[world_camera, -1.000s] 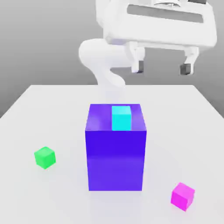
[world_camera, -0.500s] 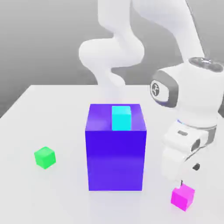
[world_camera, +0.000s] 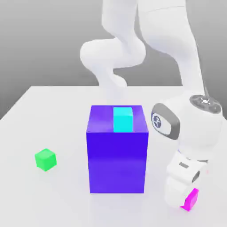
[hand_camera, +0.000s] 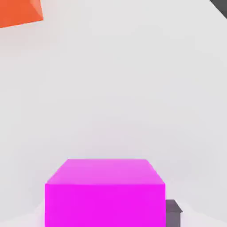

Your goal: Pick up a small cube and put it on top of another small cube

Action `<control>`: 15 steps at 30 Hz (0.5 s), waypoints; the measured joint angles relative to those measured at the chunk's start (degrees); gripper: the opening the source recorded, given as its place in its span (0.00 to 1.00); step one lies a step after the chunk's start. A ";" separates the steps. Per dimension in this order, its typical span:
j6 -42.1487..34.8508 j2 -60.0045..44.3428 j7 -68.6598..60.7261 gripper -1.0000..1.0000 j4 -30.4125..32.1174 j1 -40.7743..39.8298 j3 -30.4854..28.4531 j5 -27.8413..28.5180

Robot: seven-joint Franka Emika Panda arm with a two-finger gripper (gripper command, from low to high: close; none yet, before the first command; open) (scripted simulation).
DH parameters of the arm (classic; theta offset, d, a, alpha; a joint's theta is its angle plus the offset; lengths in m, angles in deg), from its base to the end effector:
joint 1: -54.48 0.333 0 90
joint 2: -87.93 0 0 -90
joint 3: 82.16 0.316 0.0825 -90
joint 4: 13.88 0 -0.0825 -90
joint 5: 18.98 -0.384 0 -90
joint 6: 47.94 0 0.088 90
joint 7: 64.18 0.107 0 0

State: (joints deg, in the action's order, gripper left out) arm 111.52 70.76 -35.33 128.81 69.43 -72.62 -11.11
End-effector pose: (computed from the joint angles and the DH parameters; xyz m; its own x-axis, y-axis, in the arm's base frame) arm 0.4227 0.2042 0.1730 0.9990 0.0453 -0.0003 0.0453 -0.9990 -0.0008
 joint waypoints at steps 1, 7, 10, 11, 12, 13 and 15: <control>-1.62 1.71 -0.61 0.00 0.17 -0.37 0.40 -0.84; -7.44 5.68 8.77 0.00 -0.09 -5.87 -8.14 -1.74; -7.83 8.86 15.81 0.00 2.53 -8.99 -13.10 -1.39; -7.88 9.95 18.25 0.00 3.50 -10.10 -14.69 -1.16; -7.92 11.06 20.71 0.00 4.48 -11.41 -16.27 -0.91; -7.95 12.19 23.23 0.00 5.48 -13.25 -17.79 -0.63; -8.04 14.45 28.29 0.00 7.47 -17.85 -19.77 0.01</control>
State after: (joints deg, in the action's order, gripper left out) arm 103.47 85.21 -7.05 136.27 51.59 -92.40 -11.10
